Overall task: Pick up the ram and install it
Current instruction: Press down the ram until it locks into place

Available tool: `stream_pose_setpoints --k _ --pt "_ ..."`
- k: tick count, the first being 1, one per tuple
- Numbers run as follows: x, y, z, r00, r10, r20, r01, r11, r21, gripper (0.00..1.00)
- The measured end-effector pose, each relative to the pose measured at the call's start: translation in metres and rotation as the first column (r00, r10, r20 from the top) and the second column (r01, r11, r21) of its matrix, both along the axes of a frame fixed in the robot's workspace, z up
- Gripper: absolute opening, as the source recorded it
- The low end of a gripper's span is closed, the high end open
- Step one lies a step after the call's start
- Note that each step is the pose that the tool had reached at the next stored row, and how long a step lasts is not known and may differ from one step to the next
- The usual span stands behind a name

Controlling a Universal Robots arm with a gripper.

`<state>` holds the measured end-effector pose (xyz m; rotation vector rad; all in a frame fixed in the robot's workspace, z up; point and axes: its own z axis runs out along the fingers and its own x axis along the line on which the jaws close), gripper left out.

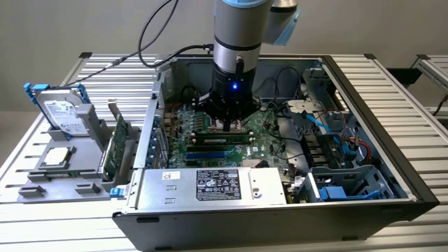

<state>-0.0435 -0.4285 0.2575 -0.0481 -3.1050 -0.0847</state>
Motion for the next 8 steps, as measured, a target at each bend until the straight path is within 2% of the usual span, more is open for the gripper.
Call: stream_pose_setpoints --k 8 --pt "0.0000 -0.0002 0.0000 1.0000 0.000 -0.0002 0.000 1.0000 0.0002 0.11"
